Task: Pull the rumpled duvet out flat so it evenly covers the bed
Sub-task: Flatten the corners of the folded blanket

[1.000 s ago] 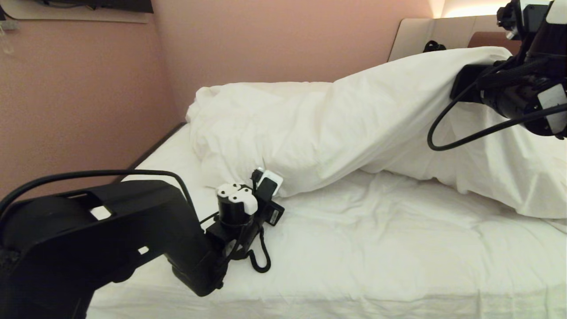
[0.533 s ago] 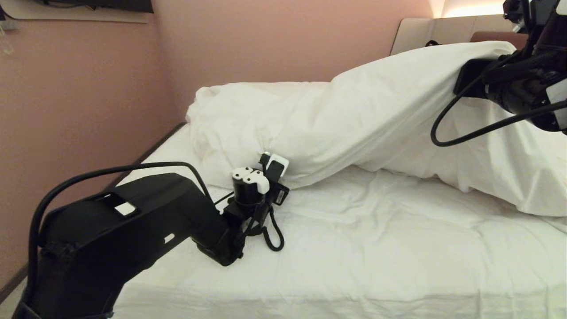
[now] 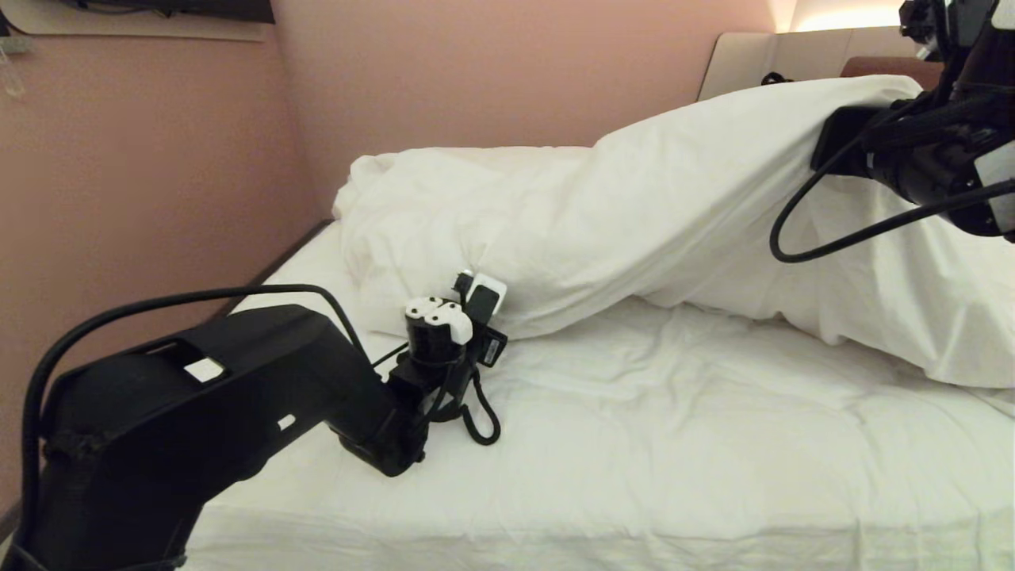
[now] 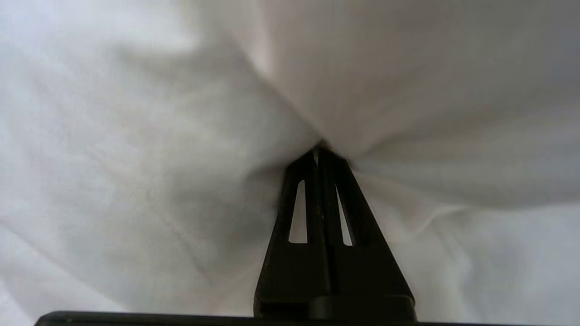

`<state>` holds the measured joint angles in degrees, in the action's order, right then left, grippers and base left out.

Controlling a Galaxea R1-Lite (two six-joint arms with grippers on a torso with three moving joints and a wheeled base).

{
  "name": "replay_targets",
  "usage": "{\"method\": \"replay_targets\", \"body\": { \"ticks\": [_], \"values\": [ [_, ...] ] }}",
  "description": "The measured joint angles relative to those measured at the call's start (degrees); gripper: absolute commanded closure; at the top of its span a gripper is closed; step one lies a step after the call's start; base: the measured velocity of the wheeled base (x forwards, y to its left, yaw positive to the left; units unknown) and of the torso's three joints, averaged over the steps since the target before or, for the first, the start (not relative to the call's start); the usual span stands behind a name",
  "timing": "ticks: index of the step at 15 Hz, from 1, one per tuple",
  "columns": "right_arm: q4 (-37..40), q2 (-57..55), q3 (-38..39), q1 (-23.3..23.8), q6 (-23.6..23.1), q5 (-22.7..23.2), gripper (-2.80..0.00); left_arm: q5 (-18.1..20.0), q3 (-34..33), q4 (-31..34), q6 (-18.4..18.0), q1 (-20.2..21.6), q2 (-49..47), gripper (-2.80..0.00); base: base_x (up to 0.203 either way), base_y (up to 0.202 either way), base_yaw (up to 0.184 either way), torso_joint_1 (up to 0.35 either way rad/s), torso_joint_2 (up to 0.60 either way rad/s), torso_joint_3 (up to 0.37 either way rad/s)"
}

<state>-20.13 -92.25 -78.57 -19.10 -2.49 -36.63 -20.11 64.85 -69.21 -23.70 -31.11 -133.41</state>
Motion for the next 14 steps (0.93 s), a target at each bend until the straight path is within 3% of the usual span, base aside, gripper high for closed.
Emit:
{"method": "replay_targets", "body": {
  "ticks": [4,8,14],
  "values": [
    [0.0,-0.7,-0.8,0.1,0.1,0.1,0.0,0.4,-8.2,-2.9,-0.6,-4.9,3.0,-2.8,0.0,0.0,0.0,0.0,0.0,0.0],
    [0.2,-0.7,-1.4,0.3,0.2,0.1,0.0,0.5,-9.9,-4.4,-2.1,-7.4,2.6,-2.8,0.0,0.0,0.0,0.0,0.0,0.0],
    [1.3,-0.5,-2.4,0.3,0.2,0.1,0.0,-0.3,0.4,0.0,-2.6,-7.4,-1.8,-2.8,0.0,0.0,0.0,0.0,0.0,0.0]
  ]
}}
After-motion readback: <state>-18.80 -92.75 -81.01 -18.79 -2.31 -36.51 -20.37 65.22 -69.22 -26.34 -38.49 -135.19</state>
